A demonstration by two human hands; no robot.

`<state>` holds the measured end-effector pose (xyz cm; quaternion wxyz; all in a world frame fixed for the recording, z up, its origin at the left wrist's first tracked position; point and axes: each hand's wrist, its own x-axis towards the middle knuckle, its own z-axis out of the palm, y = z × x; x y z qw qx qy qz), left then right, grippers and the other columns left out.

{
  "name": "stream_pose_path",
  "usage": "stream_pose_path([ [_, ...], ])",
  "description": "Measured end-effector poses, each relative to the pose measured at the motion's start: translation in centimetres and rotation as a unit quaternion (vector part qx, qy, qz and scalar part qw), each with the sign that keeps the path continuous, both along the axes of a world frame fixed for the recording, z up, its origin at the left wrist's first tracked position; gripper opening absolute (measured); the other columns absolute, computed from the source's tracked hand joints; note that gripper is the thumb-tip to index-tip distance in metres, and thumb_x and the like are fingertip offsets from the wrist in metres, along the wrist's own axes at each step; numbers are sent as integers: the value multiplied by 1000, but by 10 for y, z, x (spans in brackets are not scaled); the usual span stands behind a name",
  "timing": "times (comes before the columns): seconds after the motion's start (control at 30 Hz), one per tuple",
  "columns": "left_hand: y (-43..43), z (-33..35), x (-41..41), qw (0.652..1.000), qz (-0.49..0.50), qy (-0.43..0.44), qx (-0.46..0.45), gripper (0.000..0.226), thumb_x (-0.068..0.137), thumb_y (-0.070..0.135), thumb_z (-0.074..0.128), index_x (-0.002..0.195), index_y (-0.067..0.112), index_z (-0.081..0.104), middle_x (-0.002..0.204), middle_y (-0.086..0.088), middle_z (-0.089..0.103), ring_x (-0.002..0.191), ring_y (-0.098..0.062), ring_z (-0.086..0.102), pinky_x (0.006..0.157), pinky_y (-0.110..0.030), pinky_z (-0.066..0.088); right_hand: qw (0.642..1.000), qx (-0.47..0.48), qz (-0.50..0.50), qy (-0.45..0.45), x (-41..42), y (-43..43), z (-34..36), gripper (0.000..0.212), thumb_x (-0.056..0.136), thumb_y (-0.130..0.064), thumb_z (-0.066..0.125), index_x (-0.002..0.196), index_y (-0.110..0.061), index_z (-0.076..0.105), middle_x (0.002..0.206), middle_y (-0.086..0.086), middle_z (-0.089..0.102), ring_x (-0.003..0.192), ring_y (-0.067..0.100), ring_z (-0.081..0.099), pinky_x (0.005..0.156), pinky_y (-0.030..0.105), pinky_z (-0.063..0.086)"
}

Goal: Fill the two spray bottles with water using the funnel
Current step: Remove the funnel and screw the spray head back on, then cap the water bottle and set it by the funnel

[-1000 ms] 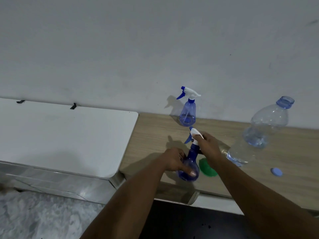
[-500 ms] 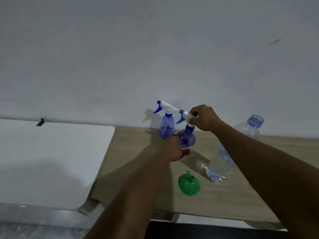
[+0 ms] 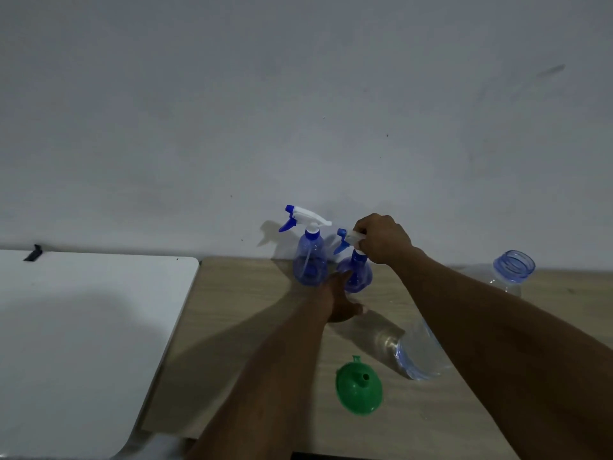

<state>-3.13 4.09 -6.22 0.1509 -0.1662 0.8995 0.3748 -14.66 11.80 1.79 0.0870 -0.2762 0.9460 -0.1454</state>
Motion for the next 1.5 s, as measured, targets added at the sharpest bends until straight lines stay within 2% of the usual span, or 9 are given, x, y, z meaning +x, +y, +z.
stream_pose_path([
  [0.2,-4,-5,-4,999,-11,-24,-26,95,89,41,72,159,27,9,164,-4,20,146,-29,31,113,-45,34,1000,-18,-1,11,-7,-2,-15,26,84,-4,66,107,-15,71,105,8,69,86,25,60,73,33,48],
  [0.37,-5,-3,-4,997,-35,-48,-51,100,89,46,69,160,30,1,168,-1,7,151,-30,20,116,-48,30,999,-30,-11,16,-3,-5,-21,32,84,-4,67,114,-16,66,112,8,67,97,27,62,83,37,52],
  [0.63,0,5,16,999,-21,-4,-50,93,90,41,70,160,25,12,163,-6,25,143,-29,37,111,-42,36,994,-69,-56,70,13,6,-14,54,86,-18,66,137,-17,50,131,12,54,117,31,54,95,44,50],
  [0.83,-1,6,48,999,-5,34,23,83,85,35,77,153,19,33,155,-6,42,137,-25,45,103,-29,36,987,-126,-57,77,43,20,-8,34,88,-21,66,122,-16,60,118,9,58,101,26,59,87,41,54],
  [1.07,12,-5,93,999,13,4,47,88,77,33,85,151,19,38,151,-8,45,134,-23,49,109,-30,41,988,-148,-30,25,103,53,-17,16,84,-10,60,97,-13,70,97,8,69,89,26,64,80,39,55],
  [1.23,25,-24,125,999,-20,5,28,86,74,21,87,148,14,43,143,-8,52,128,-21,54,92,-15,39,984,-170,-44,-15,149,90,-40,15,84,-10,61,95,-12,71,84,3,70,77,20,65,75,34,55],
  [1.3,31,-26,132,999,-20,22,20,81,72,24,88,143,16,50,138,-5,57,124,-22,57,92,-18,42,985,-164,-51,-36,161,109,-52,14,84,-11,63,96,-13,70,81,-1,68,74,18,65,73,34,56],
  [1.4,41,-24,134,998,-24,60,5,77,72,32,85,141,19,52,139,-5,58,124,-23,56,103,-33,46,985,-149,-68,-52,175,138,-66,11,85,-14,65,95,-16,70,75,-5,65,68,10,63,66,26,53],
  [1.5,51,-18,127,995,-17,95,15,71,77,30,78,142,18,51,139,-5,55,126,-22,54,104,-32,45,985,-129,-105,-43,178,170,-75,4,84,-20,66,83,-23,68,71,-8,64,67,10,61,62,23,43],
])
